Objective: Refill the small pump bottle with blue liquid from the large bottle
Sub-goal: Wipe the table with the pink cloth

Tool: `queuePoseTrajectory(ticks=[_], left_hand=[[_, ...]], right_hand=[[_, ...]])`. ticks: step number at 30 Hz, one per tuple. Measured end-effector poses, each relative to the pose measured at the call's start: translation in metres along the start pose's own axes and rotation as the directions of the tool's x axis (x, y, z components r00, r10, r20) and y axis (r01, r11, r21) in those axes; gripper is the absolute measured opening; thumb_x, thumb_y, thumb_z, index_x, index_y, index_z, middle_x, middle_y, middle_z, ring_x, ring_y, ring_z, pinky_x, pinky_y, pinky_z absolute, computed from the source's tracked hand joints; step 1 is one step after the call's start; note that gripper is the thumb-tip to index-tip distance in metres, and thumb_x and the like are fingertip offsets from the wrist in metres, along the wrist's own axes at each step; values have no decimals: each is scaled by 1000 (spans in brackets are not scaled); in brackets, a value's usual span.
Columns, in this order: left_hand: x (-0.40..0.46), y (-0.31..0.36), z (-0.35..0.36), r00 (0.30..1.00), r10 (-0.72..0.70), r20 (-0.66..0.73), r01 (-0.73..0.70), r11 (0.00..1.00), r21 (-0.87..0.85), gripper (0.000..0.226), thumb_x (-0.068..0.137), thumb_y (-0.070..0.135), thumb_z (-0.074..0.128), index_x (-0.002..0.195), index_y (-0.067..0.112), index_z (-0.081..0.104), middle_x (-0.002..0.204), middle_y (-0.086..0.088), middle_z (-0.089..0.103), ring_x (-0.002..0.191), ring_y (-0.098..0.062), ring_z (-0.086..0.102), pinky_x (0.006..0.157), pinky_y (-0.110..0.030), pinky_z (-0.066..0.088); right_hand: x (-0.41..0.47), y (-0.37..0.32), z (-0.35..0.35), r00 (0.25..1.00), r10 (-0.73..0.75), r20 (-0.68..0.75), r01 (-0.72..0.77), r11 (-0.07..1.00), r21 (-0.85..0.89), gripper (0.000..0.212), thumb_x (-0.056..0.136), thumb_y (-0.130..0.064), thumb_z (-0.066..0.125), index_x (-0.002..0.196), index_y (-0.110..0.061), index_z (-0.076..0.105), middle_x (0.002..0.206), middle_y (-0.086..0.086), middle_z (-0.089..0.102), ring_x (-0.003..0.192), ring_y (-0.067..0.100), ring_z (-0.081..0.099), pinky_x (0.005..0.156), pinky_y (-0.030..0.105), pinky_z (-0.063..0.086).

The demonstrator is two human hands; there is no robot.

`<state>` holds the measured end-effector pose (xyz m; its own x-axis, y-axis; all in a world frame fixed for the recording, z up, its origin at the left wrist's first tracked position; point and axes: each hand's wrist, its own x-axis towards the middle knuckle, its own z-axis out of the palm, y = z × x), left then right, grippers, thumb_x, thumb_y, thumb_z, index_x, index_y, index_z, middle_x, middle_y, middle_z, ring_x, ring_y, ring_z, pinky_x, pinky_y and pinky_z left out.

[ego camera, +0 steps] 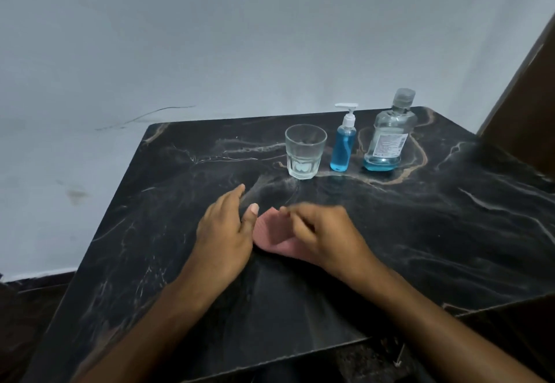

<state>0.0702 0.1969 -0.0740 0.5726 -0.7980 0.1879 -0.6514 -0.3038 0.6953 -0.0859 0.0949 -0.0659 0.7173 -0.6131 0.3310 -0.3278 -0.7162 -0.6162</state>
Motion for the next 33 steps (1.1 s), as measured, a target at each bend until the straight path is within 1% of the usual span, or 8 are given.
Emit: queuePoseTrajectory(ticks=[3, 6, 10, 14, 18, 21, 27, 33], left_hand=[[-1, 4, 3, 998, -26, 51, 29, 998, -54, 62, 107, 39, 40, 161, 17, 23, 167, -3, 29, 155, -16, 24, 126, -34, 20], [-2, 1, -2, 998, -45, 37, 48, 994, -96, 59, 107, 42, 36, 161, 22, 25, 167, 2, 29, 155, -12, 23, 120, -24, 17], [1, -2, -10, 998, -49, 34, 53, 993, -105, 57, 108, 41, 33, 161, 22, 26, 166, 3, 33, 154, -10, 24, 128, -33, 15], [4, -2, -10, 997, -71, 42, 75, 991, -113, 60, 108, 43, 30, 163, 23, 18, 167, 5, 30, 143, 6, 7, 128, -31, -2], [2, 1, -7, 998, -69, -11, 67, 983, -170, 61, 108, 42, 32, 164, 26, 14, 167, 8, 29, 134, 8, 6, 126, -29, -1], [0, 2, -4, 997, -73, -10, 70, 983, -169, 62, 107, 47, 30, 163, 32, 9, 171, 8, 17, 152, -4, -4, 124, -31, 2], [2, 0, -5, 994, -106, -7, 104, 985, -141, 61, 107, 45, 31, 163, 28, 12, 172, 2, 15, 159, -17, -1, 126, -34, 3], [8, -11, -10, 999, -50, 20, 51, 997, -63, 57, 108, 42, 33, 162, 24, 22, 170, 3, 21, 152, 0, 4, 116, -19, 1]], right_hand=[[30, -14, -7, 997, 68, 33, -72, 990, 121, 22, 96, -31, 65, 103, -12, 75, 93, 4, 79, 86, 13, 74, 83, 39, 57], [28, -25, -14, 909, -2, 417, 123, 957, -262, 58, 84, -64, 61, 121, -20, 67, 115, 2, 74, 106, 15, 68, 90, 37, 55], [-2, -22, 4, 762, 52, 646, 293, 862, -414, 90, 89, -40, 59, 159, -7, 13, 168, 12, 2, 156, 21, 2, 127, 35, 9], [-3, -20, 16, 871, -3, 491, 214, 902, -374, 78, 93, -9, 47, 161, -16, 9, 170, 5, 5, 156, 16, 7, 122, 27, 10], [32, -21, 25, 977, 114, 177, -120, 993, 21, 64, 89, 1, 46, 150, -18, 40, 139, 12, 59, 126, 23, 58, 102, 27, 44], [72, -20, 37, 983, 181, 21, -182, 977, 108, 68, 89, 8, 40, 154, -11, 36, 144, 11, 56, 129, 18, 53, 101, 14, 36], [122, -17, 72, 964, 221, 150, -182, 955, -233, 59, 103, -3, 26, 159, -2, 6, 168, 15, 7, 156, 26, 2, 127, 43, 4], [119, -6, 75, 967, 181, 180, -147, 971, -189, 46, 100, -39, 52, 126, -2, 51, 142, 16, 50, 133, 32, 45, 109, 42, 36]])
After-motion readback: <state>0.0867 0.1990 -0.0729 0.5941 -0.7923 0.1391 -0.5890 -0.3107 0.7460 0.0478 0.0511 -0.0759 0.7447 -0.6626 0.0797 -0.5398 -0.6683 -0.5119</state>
